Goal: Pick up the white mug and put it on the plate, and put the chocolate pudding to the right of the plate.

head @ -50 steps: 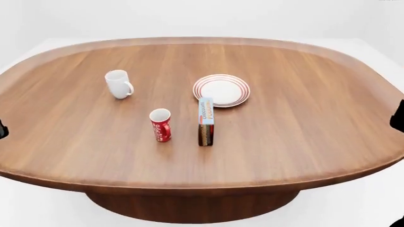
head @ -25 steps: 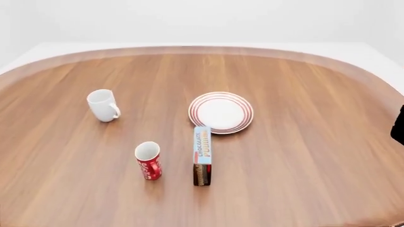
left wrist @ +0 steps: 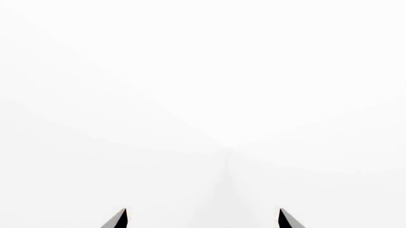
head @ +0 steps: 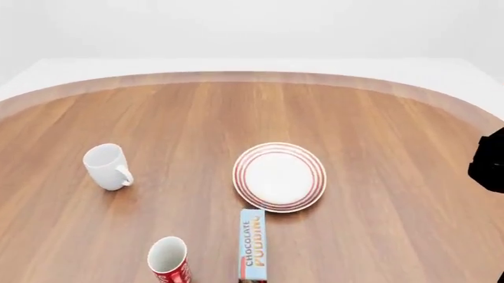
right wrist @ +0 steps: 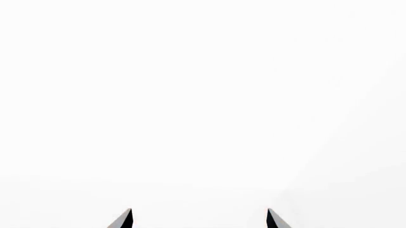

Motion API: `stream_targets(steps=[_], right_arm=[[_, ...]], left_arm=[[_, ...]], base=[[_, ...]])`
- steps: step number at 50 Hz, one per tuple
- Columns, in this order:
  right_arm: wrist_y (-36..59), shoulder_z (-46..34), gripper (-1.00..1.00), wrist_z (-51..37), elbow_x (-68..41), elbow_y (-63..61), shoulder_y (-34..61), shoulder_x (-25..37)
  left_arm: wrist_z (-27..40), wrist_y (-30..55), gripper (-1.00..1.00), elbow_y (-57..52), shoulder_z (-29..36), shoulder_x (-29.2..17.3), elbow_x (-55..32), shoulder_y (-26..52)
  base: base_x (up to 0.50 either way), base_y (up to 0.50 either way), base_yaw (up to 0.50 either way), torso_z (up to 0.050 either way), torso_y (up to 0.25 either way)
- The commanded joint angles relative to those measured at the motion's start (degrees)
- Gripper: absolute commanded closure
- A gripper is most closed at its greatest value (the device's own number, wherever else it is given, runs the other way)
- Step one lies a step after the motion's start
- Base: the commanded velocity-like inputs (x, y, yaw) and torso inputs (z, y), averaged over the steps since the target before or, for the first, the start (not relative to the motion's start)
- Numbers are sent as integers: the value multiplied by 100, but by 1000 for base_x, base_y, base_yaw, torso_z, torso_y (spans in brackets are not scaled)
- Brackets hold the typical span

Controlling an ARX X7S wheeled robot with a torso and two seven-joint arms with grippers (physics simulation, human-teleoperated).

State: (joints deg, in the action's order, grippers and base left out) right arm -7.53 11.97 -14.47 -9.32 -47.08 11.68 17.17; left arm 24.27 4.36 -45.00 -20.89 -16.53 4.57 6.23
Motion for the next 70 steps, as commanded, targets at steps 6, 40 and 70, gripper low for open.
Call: stream_targets(steps=[6, 40, 70], right_arm=[[-4, 76, -100, 112, 107, -8, -31, -62], [-9, 13, -100, 1, 211, 46, -53, -3], [-28, 41, -100, -151, 342, 94, -79, 24]], left_arm=[[-105, -99, -100, 87, -110, 91, 71, -15], [-38, -131, -100, 115, -29, 45, 61, -56], [-158, -36, -100, 251, 292, -96, 159, -116]], base=[[500, 0, 0, 0, 2], [406, 1, 0, 0, 1], [4, 211, 0, 0, 0]])
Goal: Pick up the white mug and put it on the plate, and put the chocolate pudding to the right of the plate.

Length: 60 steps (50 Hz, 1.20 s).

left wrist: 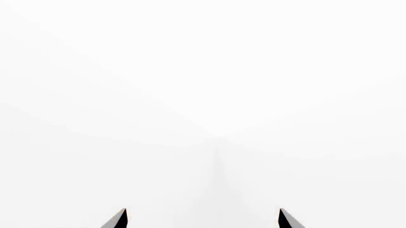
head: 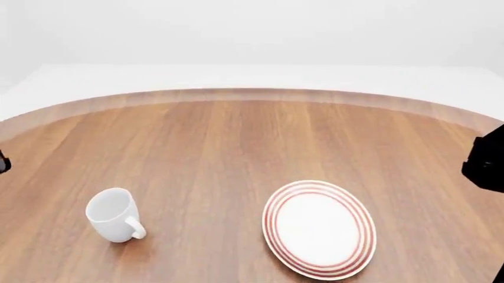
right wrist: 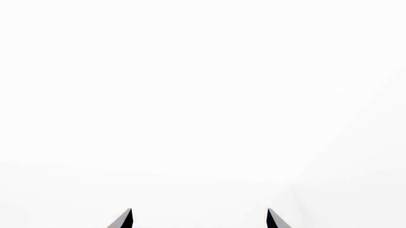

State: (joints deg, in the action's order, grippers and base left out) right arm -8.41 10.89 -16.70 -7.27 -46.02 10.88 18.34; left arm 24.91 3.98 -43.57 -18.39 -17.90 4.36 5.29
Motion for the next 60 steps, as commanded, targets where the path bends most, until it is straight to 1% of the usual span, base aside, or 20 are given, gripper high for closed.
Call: stream_targets(steps=[1, 18, 19, 25, 28, 29, 32, 33, 36, 39, 40, 42, 43, 44, 46, 47, 49, 55, 60], right_arm=[[70, 145, -100, 73, 146, -22, 0, -87], [103, 116, -100, 37, 142, -70, -21, -42], [105, 113, -100, 34, 157, -70, -22, -40], [99, 97, -100, 24, 178, -62, -31, -26], [98, 92, -100, 16, 181, -58, -29, -22], [97, 88, -100, 13, 185, -49, -30, -22], [93, 81, -100, 7, 189, -41, -31, -16], [98, 81, -100, 3, 189, -39, -31, -15], [97, 81, -100, -6, 183, -38, -32, -10], [83, 78, -100, -14, 176, -20, -37, -9], [82, 77, -100, -16, 176, -20, -38, -7], [82, 77, -100, -21, 174, -20, -39, -3], [84, 78, -100, -24, 173, -21, -39, 0], [92, 85, -100, -29, 167, -26, -38, 4], [92, 89, -100, -35, 160, -31, -42, 8], [91, 92, -100, -39, 158, -33, -44, 9], [83, 95, -100, -43, 152, -37, -46, 15], [68, 89, -100, -56, 148, -27, -57, 23], [74, 96, -100, -68, 137, -41, -64, 37]], left_arm=[[-226, 18, -100, 97, 64, 38, 206, -24], [-163, 82, -100, 63, 34, 32, 203, -21], [-185, -22, -100, 80, -14, 63, -29, -23], [-234, 140, -100, 98, 272, 78, 160, -37], [-264, 520, -100, 31, 379, 176, 69, 26], [-367, 766, -100, -16, 453, 250, -203, 67], [-405, 1072, -100, -97, 724, 299, -116, 96], [-470, 1362, -100, -176, 832, 408, -317, 138], [-506, 1787, -100, -283, 979, 527, -480, 197], [-561, 2525, -100, -437, 1153, 748, -845, 320], [-556, 2539, -100, -445, 1155, 744, -849, 325], [-486, 3201, -100, -620, 1192, 953, -1102, 449], [-477, 3287, -100, -661, 1185, 982, -1158, 473], [-301, 3607, -100, -690, 1352, 969, -956, 538], [-237, 3833, -100, -726, 1370, 1057, -1016, 614], [-167, 4180, -100, -744, 1388, 1138, -1066, 703], [-164, 4353, -100, -772, 1371, 1229, -1199, 766], [186, 4870, -100, -739, 1482, 1492, -1247, 1084], [647, 5402, -100, -627, 1680, 1639, -1190, 1382]], base=[[0, 0, 0, 0, -250], [0, 0, 0, 0, -250], [0, 0, 0, 0, 0], [0, 0, 0, 0, 0], [0, 0, 0, 0, 0], [0, 0, 0, 0, 0], [0, 0, 0, 0, 0], [0, 0, 0, 0, 0], [0, 0, 0, 0, 0], [0, 0, 0, 0, 0], [0, 0, 0, 0, 0], [0, 0, 0, 0, 0], [0, 0, 0, 0, 0], [0, 0, 0, 0, 0], [0, 0, 0, 0, 0], [0, 0, 0, 0, 0], [0, 0, 0, 0, 0], [0, 0, 0, 0, 0], [0, 0, 0, 0, 0]])
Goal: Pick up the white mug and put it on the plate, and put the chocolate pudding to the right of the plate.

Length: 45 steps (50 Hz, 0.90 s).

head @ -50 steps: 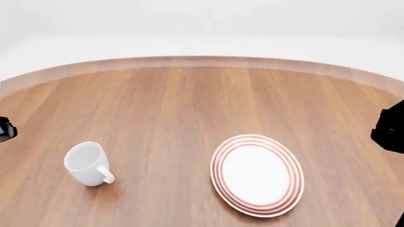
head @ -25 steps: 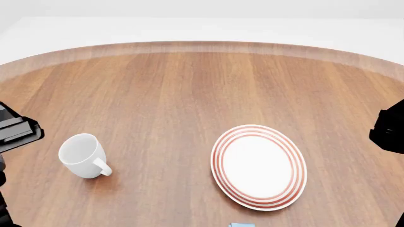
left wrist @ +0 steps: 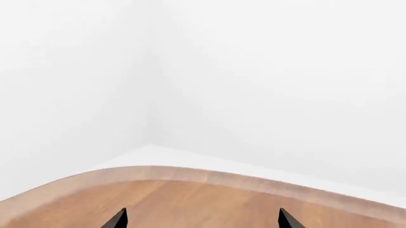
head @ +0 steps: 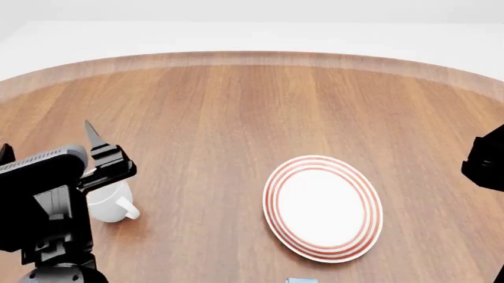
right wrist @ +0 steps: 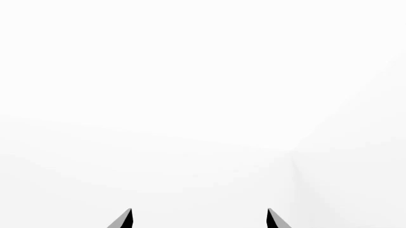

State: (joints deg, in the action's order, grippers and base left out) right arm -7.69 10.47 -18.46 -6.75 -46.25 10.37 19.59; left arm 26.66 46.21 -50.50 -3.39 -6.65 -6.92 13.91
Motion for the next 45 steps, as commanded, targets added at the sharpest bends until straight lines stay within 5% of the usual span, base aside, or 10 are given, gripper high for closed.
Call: stream_targets(steps=[1, 19, 45], right_arm=[[-1, 141, -100, 106, 79, -19, -14, -85], [-66, 92, -100, 91, 33, -13, -66, -63], [-55, 42, -100, 55, -52, -41, -101, -14]], left_arm=[[641, 1277, -100, 118, 271, 533, 19, 574], [3306, 2382, -100, 1090, 637, 629, -1080, 1678], [4903, 1451, -100, 3337, 1090, 589, -2376, 2764]], base=[[0, 0, 0, 0, 0], [0, 0, 0, 0, 0], [0, 0, 0, 0, 0]])
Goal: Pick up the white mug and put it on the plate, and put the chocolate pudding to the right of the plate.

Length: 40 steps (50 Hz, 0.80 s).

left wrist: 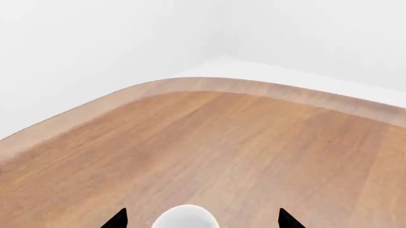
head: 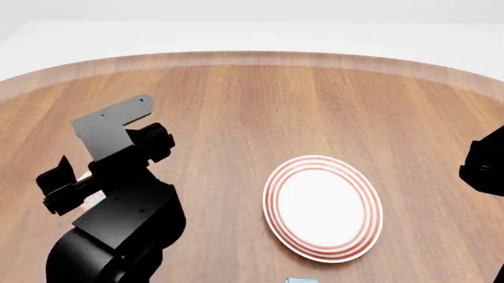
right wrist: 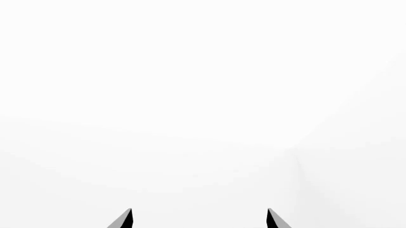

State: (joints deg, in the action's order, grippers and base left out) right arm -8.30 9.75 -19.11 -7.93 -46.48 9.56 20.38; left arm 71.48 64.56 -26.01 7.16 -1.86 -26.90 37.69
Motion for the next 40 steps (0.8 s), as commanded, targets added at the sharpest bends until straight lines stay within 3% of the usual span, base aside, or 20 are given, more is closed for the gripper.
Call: stream_targets(steps=[1, 21, 40], right_arm=[[3, 114, -100, 118, 62, -16, -22, -91], [20, 50, -100, 97, 32, -26, -75, -60], [51, -13, -100, 62, 22, 12, -73, -40]], left_arm=[[447, -403, -100, 912, 44, 100, -415, 398], [1083, -986, -100, 2081, -37, 119, -841, 877], [1223, -1699, -100, 2993, 150, -21, -918, 774]], base=[[0, 0, 0, 0, 0], [0, 0, 0, 0, 0], [0, 0, 0, 0, 0]])
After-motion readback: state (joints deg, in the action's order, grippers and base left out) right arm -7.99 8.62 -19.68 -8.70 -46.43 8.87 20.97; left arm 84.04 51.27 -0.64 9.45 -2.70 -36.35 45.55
